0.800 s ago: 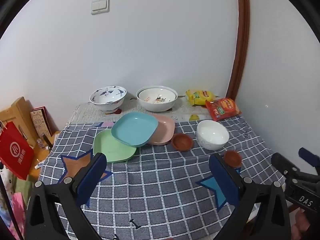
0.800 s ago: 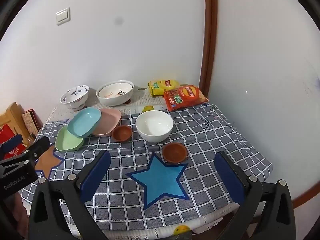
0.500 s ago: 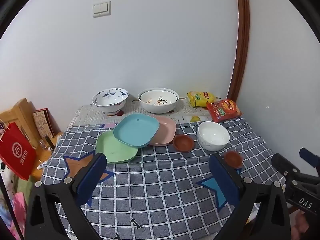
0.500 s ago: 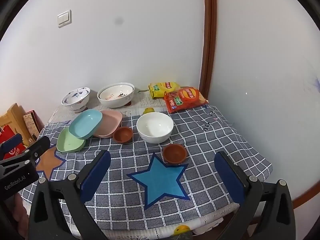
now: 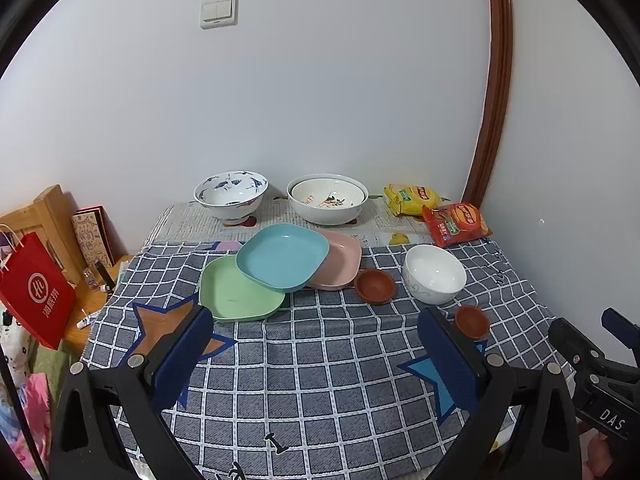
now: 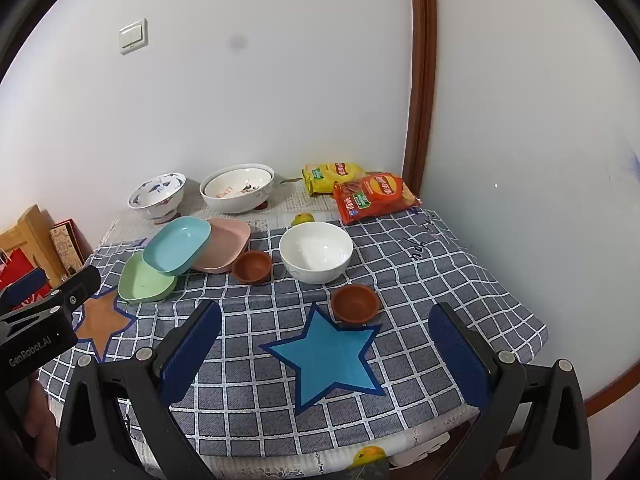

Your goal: Organize plates and bowls

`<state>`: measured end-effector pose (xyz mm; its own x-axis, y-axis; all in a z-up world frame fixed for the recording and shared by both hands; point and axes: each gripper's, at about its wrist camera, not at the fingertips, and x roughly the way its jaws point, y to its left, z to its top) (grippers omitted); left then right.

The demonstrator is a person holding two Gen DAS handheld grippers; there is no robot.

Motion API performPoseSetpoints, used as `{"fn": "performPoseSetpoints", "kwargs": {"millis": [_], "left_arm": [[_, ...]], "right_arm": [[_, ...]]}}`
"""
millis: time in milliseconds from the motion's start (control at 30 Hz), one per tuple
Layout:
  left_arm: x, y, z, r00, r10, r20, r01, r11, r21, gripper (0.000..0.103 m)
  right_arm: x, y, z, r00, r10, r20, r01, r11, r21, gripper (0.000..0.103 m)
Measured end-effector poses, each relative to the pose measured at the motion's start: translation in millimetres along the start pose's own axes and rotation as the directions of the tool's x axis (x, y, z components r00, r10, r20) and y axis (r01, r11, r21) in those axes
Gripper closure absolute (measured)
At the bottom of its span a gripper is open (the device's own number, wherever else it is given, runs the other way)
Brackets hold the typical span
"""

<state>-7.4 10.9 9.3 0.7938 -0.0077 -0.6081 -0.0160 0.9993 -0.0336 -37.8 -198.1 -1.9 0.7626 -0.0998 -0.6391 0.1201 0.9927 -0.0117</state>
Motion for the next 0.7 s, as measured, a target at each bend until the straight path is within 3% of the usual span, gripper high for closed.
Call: {"fn": "performPoseSetpoints", "kwargs": {"millis": [700], "left_arm": [[-1.8,-6.1,-4.3,1.000,-0.003,0.002,0.003,1.000,0.013,0.001]], "right_arm": [[-3.2,-2.1,-4.2,1.000,0.009,0.001,-0.009,1.000,0.014,0.001]]}}
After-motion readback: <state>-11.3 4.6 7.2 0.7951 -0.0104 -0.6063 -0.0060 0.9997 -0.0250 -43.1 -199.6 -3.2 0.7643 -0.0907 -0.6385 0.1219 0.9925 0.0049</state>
